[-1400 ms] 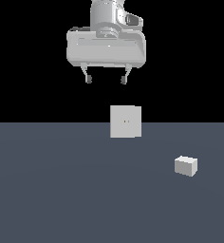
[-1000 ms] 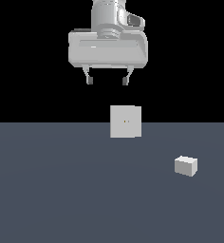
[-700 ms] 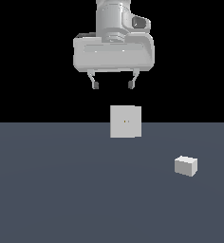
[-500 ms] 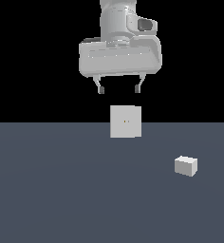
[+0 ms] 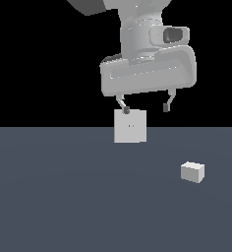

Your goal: Plug the charger into the wall socket.

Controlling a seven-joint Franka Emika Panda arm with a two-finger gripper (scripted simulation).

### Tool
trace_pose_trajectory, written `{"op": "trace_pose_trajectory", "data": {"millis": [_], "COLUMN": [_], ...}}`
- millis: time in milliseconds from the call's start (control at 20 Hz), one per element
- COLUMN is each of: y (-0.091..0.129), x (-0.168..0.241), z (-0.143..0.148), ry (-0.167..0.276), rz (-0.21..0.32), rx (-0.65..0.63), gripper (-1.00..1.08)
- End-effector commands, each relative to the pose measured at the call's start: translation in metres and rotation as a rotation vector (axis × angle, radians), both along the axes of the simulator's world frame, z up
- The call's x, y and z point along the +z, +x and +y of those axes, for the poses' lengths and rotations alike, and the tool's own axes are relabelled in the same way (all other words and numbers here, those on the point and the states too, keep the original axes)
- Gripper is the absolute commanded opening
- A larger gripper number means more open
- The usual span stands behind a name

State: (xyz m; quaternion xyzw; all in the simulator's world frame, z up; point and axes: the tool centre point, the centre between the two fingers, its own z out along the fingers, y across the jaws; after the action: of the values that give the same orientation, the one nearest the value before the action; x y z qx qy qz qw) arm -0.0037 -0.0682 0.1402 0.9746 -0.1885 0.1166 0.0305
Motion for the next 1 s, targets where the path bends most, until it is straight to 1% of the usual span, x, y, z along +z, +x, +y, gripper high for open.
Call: {"op": "trace_pose_trajectory", "data": {"millis": [0, 500, 950], "y": [-0.006, -0.031, -0.048], "x": [-0.01, -0.049, -0.072], "z": [-0.012, -0.054, -0.077], "ry": [-0.011, -0.053, -0.079], "rz": [-0.022, -0.099, -0.142], "rx": [-0.059, -0.273, -0.398], "gripper": [1.0, 1.0, 1.0]}}
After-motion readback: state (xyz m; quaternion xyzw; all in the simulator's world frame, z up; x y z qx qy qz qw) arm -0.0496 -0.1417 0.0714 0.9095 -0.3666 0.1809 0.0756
